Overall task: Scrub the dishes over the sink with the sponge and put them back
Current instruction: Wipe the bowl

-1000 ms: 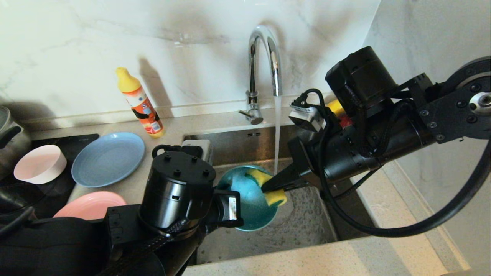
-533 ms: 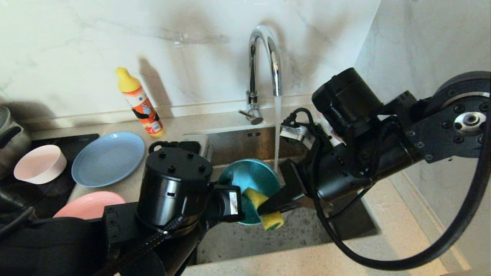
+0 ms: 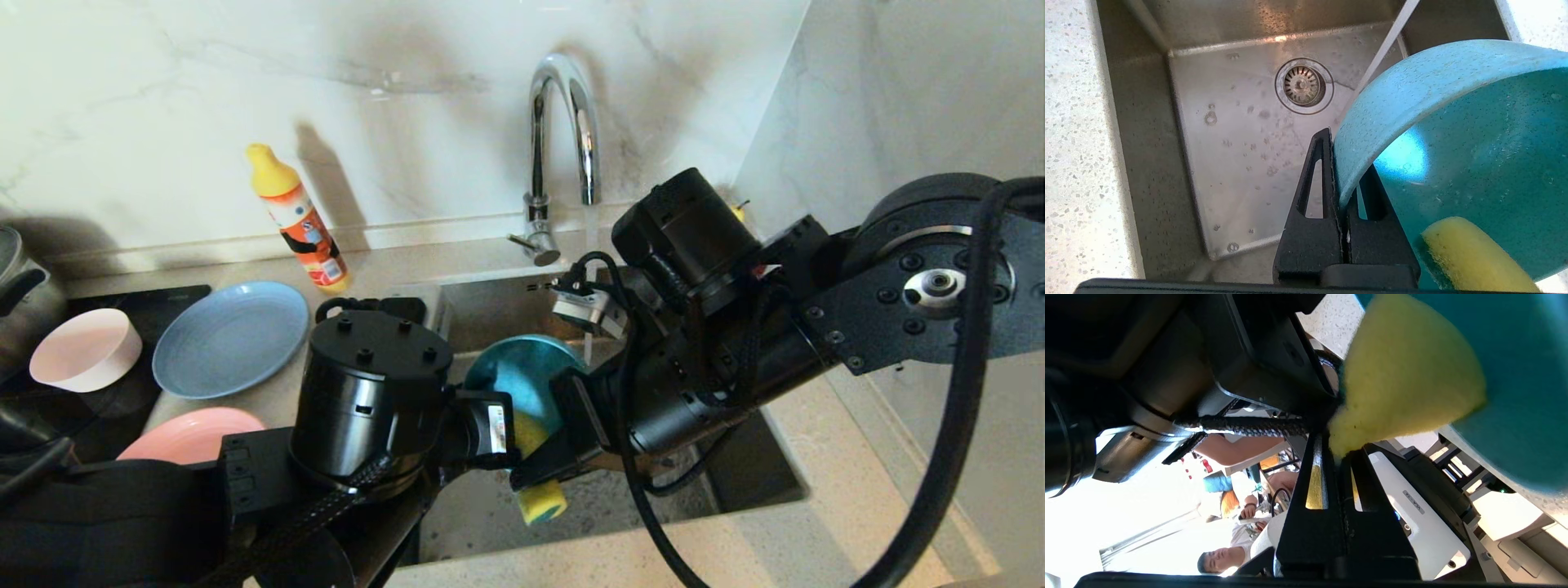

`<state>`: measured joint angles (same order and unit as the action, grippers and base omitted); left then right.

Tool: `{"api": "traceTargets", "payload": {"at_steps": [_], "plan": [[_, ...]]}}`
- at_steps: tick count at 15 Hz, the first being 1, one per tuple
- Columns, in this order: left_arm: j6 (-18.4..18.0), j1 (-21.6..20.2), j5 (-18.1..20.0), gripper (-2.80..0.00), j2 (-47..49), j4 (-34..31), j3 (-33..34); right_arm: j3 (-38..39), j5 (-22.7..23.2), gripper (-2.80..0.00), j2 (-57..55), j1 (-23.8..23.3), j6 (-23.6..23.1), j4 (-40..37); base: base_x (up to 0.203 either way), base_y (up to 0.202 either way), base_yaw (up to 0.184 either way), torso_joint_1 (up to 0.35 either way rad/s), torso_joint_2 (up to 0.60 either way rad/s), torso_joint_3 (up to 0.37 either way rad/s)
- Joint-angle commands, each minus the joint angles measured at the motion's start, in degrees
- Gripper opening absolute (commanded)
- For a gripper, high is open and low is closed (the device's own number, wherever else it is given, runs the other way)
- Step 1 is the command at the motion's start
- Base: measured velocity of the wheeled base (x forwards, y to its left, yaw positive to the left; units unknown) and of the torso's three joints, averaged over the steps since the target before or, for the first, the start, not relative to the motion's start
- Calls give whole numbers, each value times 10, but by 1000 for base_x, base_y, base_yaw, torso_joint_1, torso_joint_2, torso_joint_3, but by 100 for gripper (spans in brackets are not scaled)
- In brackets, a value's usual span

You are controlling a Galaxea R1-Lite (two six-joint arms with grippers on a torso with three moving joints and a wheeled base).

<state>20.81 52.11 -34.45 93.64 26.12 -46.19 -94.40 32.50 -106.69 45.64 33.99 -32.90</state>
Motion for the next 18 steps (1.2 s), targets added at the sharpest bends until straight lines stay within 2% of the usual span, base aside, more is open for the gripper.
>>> {"api": "traceTargets", "payload": {"at_steps": [1,10,18], "plan": [[0,-1,-1,-280,1,2,-2,0,1,-280,-8,0,2,-2,0,0,0,0,0,0],[-1,-5,-3,-280,0,1,-4,2,1,-280,46,-68,2,-8,0,0,0,0,0,0],[-2,-5,-11,-280,-1,2,0,-54,4,-280,30,-68,-1,-2,0,0,0,0,0,0]]}}
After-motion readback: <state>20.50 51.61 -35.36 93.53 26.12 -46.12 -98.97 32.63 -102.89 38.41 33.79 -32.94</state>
